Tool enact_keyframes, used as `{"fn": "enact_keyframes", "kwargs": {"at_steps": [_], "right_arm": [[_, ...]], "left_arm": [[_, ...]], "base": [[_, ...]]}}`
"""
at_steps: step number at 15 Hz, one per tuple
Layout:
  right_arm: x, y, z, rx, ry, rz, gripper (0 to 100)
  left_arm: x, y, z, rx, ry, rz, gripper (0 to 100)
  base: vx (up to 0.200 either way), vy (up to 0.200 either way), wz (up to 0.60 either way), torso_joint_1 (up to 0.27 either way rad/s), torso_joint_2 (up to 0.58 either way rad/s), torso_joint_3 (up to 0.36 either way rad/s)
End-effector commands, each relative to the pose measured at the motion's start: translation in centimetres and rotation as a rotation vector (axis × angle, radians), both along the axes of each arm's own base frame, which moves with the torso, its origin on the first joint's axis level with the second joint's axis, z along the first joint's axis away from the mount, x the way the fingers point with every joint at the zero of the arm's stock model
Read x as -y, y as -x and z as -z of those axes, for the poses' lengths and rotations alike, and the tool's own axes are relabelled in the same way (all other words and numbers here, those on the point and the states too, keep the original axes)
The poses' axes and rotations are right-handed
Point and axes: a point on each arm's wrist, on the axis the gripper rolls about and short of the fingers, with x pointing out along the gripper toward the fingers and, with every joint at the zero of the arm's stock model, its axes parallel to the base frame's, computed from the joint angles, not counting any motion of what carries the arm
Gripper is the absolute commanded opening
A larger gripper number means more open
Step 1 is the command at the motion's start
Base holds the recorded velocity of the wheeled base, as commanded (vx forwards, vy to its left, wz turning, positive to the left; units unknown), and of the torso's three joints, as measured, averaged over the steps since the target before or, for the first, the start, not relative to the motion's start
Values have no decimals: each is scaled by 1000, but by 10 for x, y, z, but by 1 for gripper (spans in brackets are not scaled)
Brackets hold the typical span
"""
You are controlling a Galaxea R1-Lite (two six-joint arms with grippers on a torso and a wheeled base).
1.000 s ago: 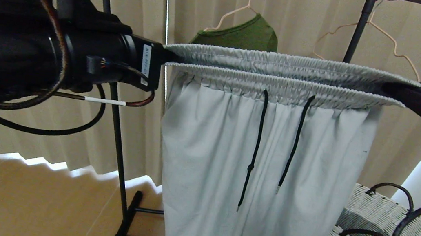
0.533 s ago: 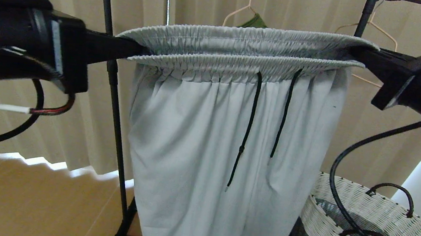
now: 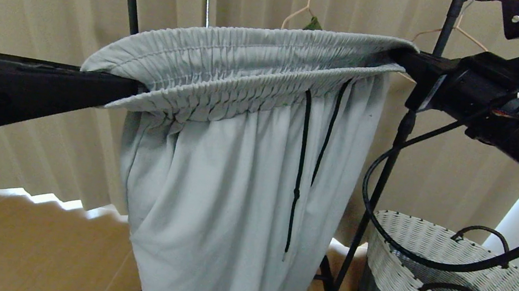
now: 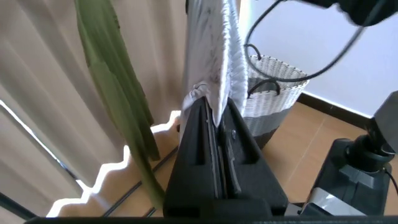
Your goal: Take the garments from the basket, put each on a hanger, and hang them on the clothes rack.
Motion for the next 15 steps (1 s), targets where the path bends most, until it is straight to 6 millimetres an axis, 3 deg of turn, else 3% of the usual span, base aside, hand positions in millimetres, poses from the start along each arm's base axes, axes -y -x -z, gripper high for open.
{"fn": "enact_keyframes", "kwargs": {"at_steps": [1, 5, 8, 15], "right_arm": [[-3, -7, 7, -19, 10, 2, 0], [-1, -2, 11, -39, 21, 14, 0], [6, 13, 3, -23, 16, 14, 0], [32, 73, -19, -53, 30, 9, 0]], "left_arm": [[-5, 6, -3, 17, 14, 3, 0], [-5, 7, -3, 21, 14, 0, 0], [0, -1, -5, 42, 33, -8, 0], [23, -57, -6, 47, 1, -284, 0]], "base": [[0, 0, 0, 0, 0, 0], [0, 0, 0, 0, 0, 0], [0, 0, 0, 0, 0, 0], [0, 0, 0, 0, 0, 0]]}}
